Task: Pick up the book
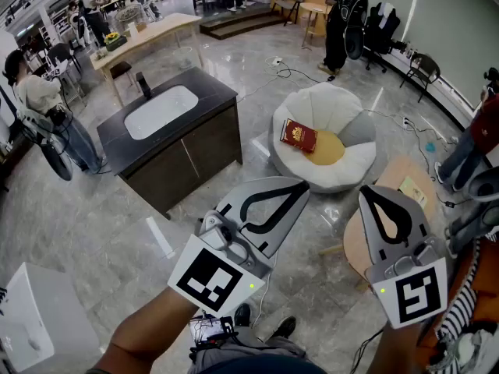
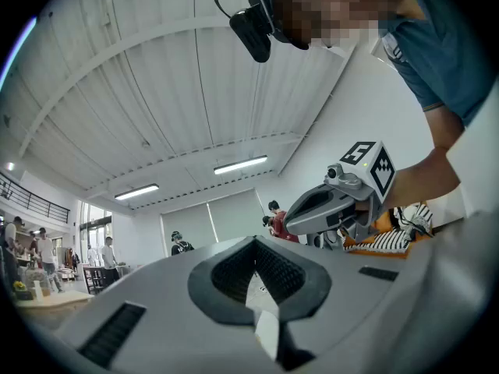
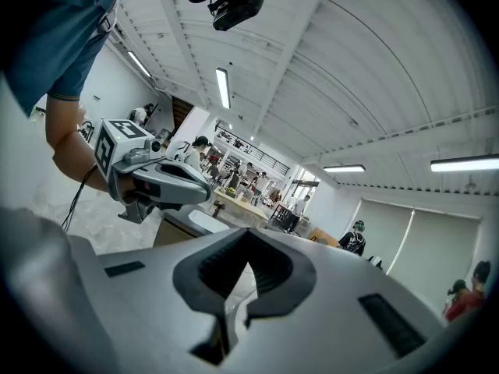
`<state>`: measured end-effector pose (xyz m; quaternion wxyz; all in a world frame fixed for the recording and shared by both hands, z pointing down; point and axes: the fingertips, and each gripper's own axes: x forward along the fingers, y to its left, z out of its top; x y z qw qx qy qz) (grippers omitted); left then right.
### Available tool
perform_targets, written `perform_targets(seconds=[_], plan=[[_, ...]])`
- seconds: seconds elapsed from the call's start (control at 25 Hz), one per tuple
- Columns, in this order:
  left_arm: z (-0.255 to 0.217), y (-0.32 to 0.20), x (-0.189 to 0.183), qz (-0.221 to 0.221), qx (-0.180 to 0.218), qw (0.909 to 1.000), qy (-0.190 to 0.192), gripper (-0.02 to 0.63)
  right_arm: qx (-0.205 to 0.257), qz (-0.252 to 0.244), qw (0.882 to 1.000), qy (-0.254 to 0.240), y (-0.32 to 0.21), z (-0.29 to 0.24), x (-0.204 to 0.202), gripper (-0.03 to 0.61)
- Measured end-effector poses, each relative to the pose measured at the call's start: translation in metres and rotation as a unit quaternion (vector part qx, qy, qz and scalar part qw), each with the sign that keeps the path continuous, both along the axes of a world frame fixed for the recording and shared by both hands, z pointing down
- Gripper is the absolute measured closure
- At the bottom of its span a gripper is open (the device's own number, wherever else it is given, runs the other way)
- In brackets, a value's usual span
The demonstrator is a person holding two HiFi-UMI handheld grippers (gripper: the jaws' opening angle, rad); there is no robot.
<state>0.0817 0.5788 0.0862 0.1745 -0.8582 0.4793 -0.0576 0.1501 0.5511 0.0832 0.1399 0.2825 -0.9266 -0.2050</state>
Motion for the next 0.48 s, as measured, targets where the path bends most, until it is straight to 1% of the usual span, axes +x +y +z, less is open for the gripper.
perform_targets(seconds=[0.48], plan=[[0.0016,-0.0049,-0.0054,0.002,-0.005,1.0000,0.002,0.611,-0.005,-0.002,1.000,-0.013,-0.0021,0.0011,-0.0059,0.566]])
